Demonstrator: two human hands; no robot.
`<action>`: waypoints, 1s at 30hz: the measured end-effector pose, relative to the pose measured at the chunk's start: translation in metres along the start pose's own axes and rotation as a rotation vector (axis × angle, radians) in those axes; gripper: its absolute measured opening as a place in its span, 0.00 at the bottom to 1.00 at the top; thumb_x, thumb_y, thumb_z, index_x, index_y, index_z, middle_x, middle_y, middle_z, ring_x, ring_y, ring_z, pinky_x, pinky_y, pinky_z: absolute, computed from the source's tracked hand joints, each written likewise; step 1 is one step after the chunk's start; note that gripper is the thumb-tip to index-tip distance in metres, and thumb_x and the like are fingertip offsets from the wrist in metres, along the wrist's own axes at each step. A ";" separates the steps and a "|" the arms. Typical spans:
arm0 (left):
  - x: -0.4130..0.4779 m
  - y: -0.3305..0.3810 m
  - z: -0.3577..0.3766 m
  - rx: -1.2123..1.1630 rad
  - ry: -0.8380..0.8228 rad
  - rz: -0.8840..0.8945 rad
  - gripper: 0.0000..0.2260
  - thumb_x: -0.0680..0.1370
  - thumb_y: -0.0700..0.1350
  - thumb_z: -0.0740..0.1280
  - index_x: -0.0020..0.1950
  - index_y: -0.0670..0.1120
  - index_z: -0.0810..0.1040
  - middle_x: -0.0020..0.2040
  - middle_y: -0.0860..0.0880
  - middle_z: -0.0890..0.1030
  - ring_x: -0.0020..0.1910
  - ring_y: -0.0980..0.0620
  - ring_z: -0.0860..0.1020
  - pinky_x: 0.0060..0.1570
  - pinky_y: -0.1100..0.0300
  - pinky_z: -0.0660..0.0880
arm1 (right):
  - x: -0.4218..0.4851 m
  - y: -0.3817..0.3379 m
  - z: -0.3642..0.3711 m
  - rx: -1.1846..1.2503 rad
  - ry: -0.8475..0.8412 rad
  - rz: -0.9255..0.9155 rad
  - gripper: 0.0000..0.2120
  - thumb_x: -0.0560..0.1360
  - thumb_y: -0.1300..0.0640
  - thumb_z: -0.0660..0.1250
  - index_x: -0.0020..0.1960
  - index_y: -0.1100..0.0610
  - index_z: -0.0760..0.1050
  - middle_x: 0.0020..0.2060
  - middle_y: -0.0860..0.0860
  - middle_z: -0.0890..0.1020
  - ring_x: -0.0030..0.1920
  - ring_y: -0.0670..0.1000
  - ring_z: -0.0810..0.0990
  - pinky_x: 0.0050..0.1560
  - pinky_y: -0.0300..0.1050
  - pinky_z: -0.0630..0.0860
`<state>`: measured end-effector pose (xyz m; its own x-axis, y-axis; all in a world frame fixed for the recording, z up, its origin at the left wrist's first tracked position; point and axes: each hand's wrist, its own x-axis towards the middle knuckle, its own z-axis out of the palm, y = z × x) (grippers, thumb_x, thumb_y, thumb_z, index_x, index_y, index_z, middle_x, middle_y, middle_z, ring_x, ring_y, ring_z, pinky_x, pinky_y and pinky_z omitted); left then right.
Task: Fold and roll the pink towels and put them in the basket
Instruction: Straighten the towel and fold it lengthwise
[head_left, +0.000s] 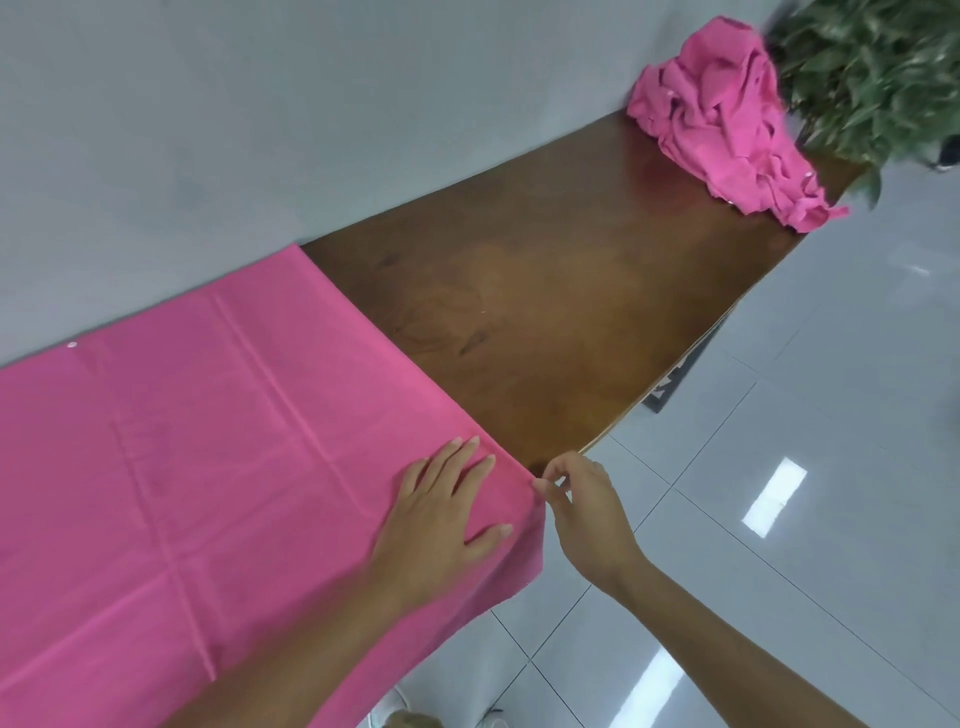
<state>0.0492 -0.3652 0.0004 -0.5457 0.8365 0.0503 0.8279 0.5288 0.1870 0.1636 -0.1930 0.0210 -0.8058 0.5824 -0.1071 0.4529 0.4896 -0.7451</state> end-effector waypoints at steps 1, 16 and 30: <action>0.000 0.000 0.000 0.001 0.001 0.001 0.34 0.80 0.68 0.53 0.82 0.53 0.59 0.83 0.54 0.53 0.82 0.54 0.48 0.78 0.50 0.50 | -0.001 -0.003 -0.001 0.031 -0.016 -0.002 0.08 0.83 0.51 0.62 0.45 0.46 0.70 0.45 0.45 0.79 0.47 0.42 0.77 0.43 0.36 0.73; 0.001 0.000 0.000 0.040 -0.050 -0.016 0.35 0.80 0.70 0.49 0.83 0.54 0.55 0.83 0.54 0.50 0.82 0.55 0.44 0.79 0.51 0.45 | 0.007 0.013 -0.003 -0.146 -0.064 -0.043 0.07 0.81 0.46 0.65 0.52 0.45 0.68 0.44 0.45 0.80 0.45 0.45 0.79 0.44 0.38 0.76; 0.076 -0.066 -0.031 -0.074 0.057 -0.087 0.19 0.83 0.50 0.62 0.74 0.48 0.70 0.77 0.49 0.65 0.72 0.45 0.66 0.70 0.43 0.67 | 0.011 0.014 -0.006 0.055 -0.021 -0.016 0.05 0.78 0.44 0.69 0.49 0.44 0.76 0.44 0.39 0.80 0.45 0.40 0.78 0.45 0.35 0.73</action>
<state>-0.0506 -0.3407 0.0221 -0.6231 0.7775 0.0858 0.7665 0.5850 0.2652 0.1635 -0.1753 0.0133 -0.8208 0.5609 -0.1085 0.4191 0.4620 -0.7816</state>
